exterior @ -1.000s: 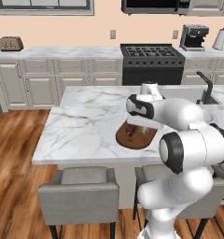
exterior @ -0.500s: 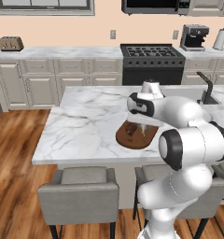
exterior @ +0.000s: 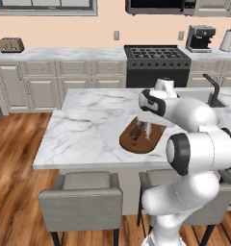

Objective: Pick up the knife from the drawer and place it on the cutting board. Then place the meat from the plate to the cutting board.

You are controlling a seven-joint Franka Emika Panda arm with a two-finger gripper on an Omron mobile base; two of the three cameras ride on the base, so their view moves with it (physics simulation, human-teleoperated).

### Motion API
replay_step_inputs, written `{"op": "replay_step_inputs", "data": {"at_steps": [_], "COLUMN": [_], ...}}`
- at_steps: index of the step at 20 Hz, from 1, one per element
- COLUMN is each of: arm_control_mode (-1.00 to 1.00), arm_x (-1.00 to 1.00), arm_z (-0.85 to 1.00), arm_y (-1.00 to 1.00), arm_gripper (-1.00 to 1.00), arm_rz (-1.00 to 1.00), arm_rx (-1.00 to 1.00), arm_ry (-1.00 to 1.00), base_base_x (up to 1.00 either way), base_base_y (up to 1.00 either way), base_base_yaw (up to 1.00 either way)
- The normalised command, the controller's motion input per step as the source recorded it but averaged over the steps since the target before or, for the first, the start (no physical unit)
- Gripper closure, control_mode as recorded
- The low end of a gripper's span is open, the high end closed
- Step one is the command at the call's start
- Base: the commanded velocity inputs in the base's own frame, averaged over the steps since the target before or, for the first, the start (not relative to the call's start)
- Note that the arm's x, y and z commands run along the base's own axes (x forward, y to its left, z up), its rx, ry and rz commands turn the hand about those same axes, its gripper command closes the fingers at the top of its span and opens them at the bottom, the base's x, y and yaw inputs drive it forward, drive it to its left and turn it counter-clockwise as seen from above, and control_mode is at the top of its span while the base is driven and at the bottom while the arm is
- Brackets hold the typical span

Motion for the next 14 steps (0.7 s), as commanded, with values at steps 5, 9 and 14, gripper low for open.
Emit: {"op": "replay_step_inputs", "data": {"at_steps": [5, 9, 14], "arm_control_mode": [-1.00, -1.00, -1.00], "arm_x": [-0.01, -0.42, -1.00], "arm_z": [0.94, 1.00, 0.37], "arm_y": [0.01, 0.03, 0.39], "arm_gripper": [-1.00, -1.00, -1.00], "arm_rz": [-0.01, 0.00, 0.00], "arm_rx": [0.00, 0.00, -0.02], "arm_ry": [0.00, -0.02, -0.27], "base_base_x": [0.00, 0.00, 0.00], "base_base_y": [0.00, 0.00, 0.00], "base_base_yaw": [0.00, 0.00, 0.00]}}
